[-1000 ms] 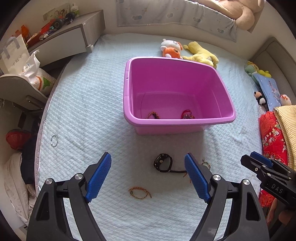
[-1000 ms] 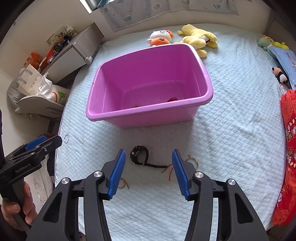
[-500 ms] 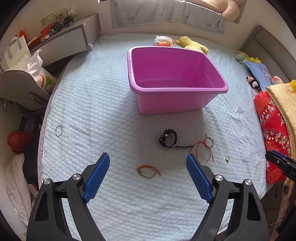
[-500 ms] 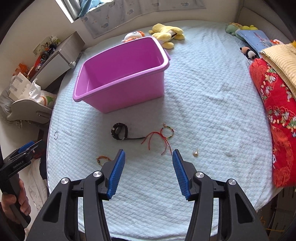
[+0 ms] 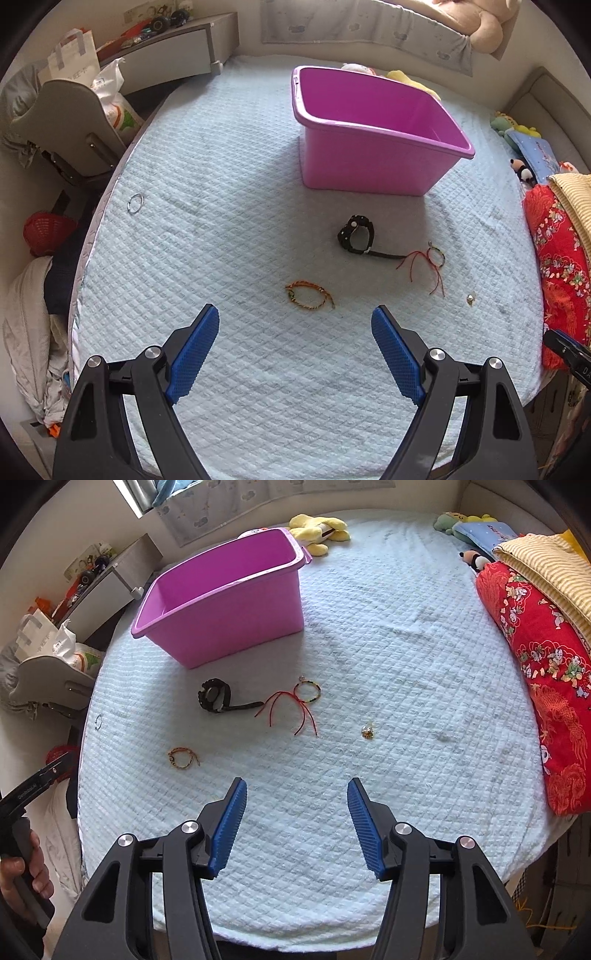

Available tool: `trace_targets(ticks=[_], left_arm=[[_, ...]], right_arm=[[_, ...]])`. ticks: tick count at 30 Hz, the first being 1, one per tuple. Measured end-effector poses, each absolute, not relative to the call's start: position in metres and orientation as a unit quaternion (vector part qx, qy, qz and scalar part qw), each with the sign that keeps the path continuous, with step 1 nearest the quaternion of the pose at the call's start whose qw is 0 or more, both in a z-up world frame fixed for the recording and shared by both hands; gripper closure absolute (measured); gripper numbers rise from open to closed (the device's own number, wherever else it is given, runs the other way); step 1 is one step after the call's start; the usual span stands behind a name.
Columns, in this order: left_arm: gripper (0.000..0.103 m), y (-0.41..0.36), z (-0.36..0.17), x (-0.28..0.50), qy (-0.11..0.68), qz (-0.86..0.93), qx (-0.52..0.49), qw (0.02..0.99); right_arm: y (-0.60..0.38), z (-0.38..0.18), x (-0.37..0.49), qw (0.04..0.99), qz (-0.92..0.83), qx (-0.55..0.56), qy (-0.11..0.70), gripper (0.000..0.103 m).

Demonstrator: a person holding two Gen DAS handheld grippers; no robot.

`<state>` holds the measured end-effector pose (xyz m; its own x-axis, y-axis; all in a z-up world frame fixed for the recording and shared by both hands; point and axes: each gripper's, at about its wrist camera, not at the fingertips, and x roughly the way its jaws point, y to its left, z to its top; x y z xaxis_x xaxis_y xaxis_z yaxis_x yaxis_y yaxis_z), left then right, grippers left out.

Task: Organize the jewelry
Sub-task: 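Withdraw both tools from the tub toward the remaining bracelets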

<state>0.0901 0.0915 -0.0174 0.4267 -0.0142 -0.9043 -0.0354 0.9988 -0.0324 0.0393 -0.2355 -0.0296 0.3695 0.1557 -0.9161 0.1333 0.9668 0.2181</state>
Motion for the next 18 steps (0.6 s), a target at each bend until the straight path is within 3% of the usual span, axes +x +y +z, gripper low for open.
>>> trace_targets(ticks=[9, 18], left_arm=[[0.02, 0.091, -0.09, 0.075, 0.545, 0.025, -0.037, 0.838], [0.02, 0.083, -0.18, 0.109, 0.506, 0.017, -0.033, 0.862]], right_arm=[[-0.221, -0.098, 0.036, 0.827, 0.03, 0.126, 0.546, 0.049], [-0.205, -0.171, 0.075, 0.848, 0.024, 0.101, 0.52, 0.049]])
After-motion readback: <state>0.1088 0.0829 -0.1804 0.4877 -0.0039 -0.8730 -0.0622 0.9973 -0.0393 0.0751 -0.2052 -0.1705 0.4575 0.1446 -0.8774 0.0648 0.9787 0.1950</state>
